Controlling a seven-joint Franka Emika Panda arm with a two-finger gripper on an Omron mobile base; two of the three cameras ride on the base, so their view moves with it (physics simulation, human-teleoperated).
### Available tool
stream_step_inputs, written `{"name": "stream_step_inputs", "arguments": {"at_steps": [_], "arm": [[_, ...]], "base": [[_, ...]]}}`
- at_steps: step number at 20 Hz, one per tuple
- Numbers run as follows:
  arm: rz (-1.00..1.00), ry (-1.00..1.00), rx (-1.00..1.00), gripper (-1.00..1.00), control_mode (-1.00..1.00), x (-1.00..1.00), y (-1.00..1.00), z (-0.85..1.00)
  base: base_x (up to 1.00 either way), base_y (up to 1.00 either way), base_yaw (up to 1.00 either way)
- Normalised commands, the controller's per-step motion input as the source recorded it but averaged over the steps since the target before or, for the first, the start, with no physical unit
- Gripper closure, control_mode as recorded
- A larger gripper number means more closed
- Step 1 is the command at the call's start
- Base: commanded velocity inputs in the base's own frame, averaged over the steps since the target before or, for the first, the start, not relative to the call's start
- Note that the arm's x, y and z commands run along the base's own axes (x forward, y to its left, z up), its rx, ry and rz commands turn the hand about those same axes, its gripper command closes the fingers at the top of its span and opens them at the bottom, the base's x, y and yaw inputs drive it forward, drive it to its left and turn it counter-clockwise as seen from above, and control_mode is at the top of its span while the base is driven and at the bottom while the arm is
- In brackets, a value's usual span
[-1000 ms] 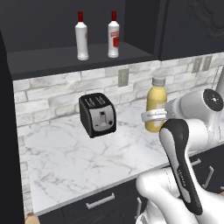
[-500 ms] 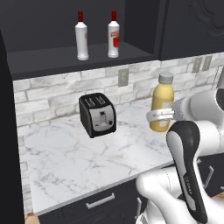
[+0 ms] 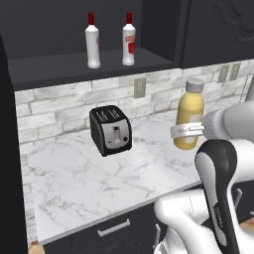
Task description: Sort all alcoholic drinks to one cabinet, and non-alcoholic drinks to the other.
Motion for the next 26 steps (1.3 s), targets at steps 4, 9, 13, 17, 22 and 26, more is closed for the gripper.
{"name": "stream_step_inputs", "arguments": {"at_steps": [4, 9, 13, 17, 22, 26], "arm": [[-0.02, 0.0, 0.0, 1.0, -1.0, -0.13, 0.0, 0.18], [0.0, 0.0, 0.0, 1.0, 1.0, -0.01, 0.0, 0.03], [0.0, 0.0, 0.0, 1.0, 1.0, 0.0, 0.0, 0.0], [0.0, 0.0, 0.0, 1.0, 1.0, 0.0, 0.0, 0.0], [0.0, 0.0, 0.0, 1.0, 1.0, 0.0, 0.0, 0.0], [0.0, 0.0, 0.0, 1.0, 1.0, 0.0, 0.0, 0.0]], "base": [[0.0, 0.0, 0.0], [-0.06, 0.0, -0.01], [-0.24, 0.0, 0.0], [-0.33, 0.0, -0.02], [-0.5, -0.06, -0.01], [-0.68, -0.18, 0.0]]}}
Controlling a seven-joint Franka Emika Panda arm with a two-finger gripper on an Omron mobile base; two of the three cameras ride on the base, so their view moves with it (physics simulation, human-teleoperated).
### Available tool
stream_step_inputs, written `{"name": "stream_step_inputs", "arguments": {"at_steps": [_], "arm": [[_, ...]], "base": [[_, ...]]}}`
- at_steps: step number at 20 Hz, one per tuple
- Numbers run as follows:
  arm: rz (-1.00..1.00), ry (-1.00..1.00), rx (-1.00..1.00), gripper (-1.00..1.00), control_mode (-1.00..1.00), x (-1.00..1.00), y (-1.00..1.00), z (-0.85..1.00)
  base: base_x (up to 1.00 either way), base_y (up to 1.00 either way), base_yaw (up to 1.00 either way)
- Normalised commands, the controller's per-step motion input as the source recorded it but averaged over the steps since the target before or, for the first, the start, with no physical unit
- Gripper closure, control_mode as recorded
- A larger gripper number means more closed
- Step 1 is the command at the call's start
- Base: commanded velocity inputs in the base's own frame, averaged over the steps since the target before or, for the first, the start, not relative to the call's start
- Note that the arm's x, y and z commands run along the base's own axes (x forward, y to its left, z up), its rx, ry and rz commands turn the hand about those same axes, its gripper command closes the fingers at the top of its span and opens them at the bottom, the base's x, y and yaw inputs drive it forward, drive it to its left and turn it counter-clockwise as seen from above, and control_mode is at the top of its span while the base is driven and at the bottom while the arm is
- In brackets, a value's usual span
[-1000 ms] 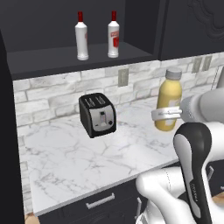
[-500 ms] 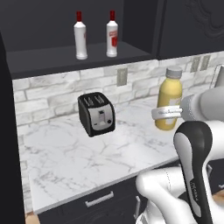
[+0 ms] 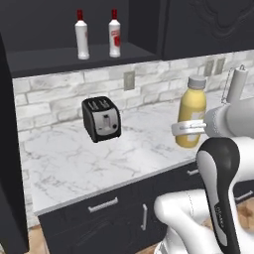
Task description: Sort all alcoholic drinks to one cabinet, and non-alcoholic drinks to the other.
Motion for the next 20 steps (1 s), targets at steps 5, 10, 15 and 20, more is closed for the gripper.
{"name": "stream_step_inputs", "arguments": {"at_steps": [5, 10, 15, 20], "arm": [[0.0, 0.0, 0.0, 1.0, 1.0, 0.0, 0.0, 0.0], [0.0, 0.0, 0.0, 1.0, 1.0, 0.0, 0.0, 0.0], [0.0, 0.0, 0.0, 1.0, 1.0, 0.0, 0.0, 0.0], [0.0, 0.0, 0.0, 1.0, 1.0, 0.0, 0.0, 0.0]], "base": [[-0.64, -0.31, 0.0], [-0.59, -0.37, 0.0], [-0.29, -0.42, 0.06], [-0.15, -0.49, 0.08]]}}
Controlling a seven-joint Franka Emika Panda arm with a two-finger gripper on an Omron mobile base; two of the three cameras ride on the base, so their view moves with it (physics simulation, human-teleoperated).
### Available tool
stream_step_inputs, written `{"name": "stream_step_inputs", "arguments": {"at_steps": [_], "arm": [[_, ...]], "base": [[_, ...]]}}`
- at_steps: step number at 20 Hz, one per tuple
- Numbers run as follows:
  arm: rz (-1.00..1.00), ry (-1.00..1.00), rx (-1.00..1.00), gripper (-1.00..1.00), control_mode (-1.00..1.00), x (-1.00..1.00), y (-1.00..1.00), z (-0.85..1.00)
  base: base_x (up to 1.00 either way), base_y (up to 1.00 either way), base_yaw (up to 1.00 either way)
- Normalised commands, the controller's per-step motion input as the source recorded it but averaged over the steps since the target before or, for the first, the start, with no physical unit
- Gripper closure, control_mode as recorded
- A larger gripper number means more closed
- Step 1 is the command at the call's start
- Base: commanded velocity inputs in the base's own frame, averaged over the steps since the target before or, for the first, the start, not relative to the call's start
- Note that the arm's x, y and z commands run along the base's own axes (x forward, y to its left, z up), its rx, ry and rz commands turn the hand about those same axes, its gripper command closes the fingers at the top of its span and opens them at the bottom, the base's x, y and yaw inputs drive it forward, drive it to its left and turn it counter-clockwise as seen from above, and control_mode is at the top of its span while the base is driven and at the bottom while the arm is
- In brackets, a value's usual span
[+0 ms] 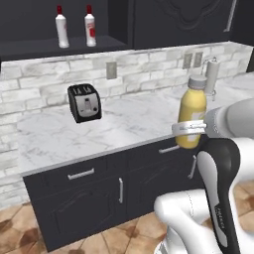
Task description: Sort all alcoholic drinks to one cabinet, and non-alcoholic drinks to the other.
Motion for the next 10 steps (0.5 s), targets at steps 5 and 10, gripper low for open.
{"name": "stream_step_inputs", "arguments": {"at_steps": [5, 10], "arm": [[0.0, 0.0, 0.0, 1.0, 1.0, 0.0, 0.0, 0.0], [0.0, 0.0, 0.0, 1.0, 1.0, 0.0, 0.0, 0.0]], "base": [[-0.18, -0.54, 0.08], [-0.28, -0.58, 0.11]]}}
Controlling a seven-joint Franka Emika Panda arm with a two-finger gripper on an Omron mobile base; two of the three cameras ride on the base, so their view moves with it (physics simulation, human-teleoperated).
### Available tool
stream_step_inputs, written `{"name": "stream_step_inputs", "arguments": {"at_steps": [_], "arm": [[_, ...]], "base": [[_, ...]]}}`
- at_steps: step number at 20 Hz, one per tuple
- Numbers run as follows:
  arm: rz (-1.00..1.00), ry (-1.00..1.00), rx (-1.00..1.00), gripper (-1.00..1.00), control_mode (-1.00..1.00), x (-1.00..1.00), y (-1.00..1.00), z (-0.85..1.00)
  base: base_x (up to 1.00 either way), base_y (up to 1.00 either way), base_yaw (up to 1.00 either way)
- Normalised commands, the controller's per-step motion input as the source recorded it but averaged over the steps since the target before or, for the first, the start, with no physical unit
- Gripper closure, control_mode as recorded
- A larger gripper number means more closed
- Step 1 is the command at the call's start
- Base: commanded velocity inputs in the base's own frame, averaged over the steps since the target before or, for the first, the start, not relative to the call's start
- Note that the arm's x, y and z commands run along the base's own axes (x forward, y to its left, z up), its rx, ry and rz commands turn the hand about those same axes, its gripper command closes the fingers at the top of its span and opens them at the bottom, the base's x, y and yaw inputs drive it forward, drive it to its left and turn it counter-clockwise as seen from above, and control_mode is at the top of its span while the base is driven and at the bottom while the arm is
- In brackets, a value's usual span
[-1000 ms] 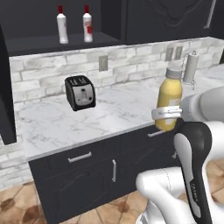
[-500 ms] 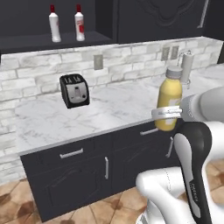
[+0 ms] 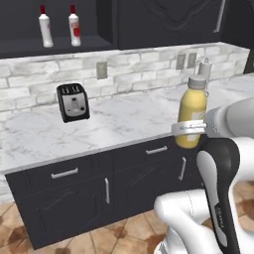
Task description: Sort all alcoholic drinks to one cabinet, and non-alcoholic drinks to the other.
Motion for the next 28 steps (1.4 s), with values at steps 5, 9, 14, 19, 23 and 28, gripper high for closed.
{"name": "stream_step_inputs", "arguments": {"at_steps": [5, 9, 14, 19, 23, 28], "arm": [[0.0, 0.0, 0.0, 1.0, 1.0, 0.0, 0.0, 0.0], [0.0, 0.0, 0.0, 1.0, 1.0, 0.0, 0.0, 0.0], [0.0, 0.0, 0.0, 1.0, 1.0, 0.0, 0.0, 0.0], [0.0, 0.0, 0.0, 1.0, 1.0, 0.0, 0.0, 0.0], [0.0, 0.0, 0.0, 1.0, 1.0, 0.0, 0.0, 0.0], [0.0, 0.0, 0.0, 1.0, 1.0, 0.0, 0.0, 0.0]], "base": [[-0.23, -0.65, 0.11], [-0.18, -0.67, 0.11], [-0.13, -0.69, 0.11], [-0.14, -0.69, 0.11], [-0.34, -0.62, 0.12], [-0.54, -0.58, 0.11]]}}
